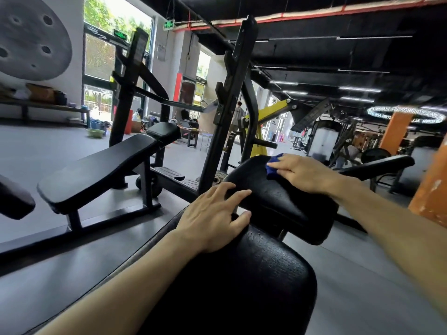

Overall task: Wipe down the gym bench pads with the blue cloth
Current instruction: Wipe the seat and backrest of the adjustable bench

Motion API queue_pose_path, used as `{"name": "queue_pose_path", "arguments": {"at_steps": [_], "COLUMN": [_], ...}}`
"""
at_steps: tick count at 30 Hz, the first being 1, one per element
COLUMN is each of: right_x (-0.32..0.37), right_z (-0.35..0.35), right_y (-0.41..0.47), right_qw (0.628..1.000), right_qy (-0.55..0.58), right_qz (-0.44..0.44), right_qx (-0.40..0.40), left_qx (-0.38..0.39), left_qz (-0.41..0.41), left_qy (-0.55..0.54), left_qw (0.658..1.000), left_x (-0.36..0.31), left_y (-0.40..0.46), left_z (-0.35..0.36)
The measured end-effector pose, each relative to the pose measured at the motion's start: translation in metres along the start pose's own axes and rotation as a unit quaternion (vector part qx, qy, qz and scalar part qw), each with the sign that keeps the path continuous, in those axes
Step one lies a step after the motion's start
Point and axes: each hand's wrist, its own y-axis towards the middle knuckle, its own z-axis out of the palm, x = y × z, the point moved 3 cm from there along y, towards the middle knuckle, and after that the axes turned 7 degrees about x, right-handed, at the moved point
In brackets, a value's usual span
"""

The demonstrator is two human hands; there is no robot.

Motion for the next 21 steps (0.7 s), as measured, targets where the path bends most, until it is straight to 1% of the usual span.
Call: {"name": "queue_pose_path", "arguments": {"at_steps": [2,4,6,8,11,13,18,21], "right_x": [0.019,0.028,0.025,0.019,0.011,0.024,0.08,0.087], "right_z": [0.007,0.01,0.01,0.008,0.007,0.01,0.03,0.037], "right_y": [0.037,0.055,0.038,-0.001,-0.04,-0.023,0.067,0.066], "right_qw": [1.0,1.0,0.999,0.998,0.997,0.998,0.994,0.991], "right_qy": [-0.003,0.002,0.007,0.025,0.017,-0.003,-0.019,-0.035], "right_qz": [-0.012,-0.016,-0.03,-0.051,-0.073,-0.068,-0.085,-0.113], "right_qx": [0.015,0.019,0.024,0.024,0.0,0.013,0.069,0.069], "left_qx": [0.002,0.007,0.005,-0.008,-0.022,-0.015,0.01,0.017], "left_qz": [-0.005,-0.008,-0.006,-0.008,-0.021,-0.038,-0.09,-0.116], "left_qy": [-0.004,-0.008,-0.01,-0.011,0.0,0.012,0.025,0.014], "left_qw": [1.0,1.0,1.0,1.0,1.0,0.999,0.996,0.993], "left_x": [0.0,0.002,0.002,0.003,0.001,0.001,0.006,0.009], "left_y": [-0.001,-0.002,-0.003,-0.003,-0.002,-0.002,-0.002,-0.002], "left_z": [-0.001,-0.001,-0.001,-0.001,-0.002,-0.001,0.002,0.003]}}
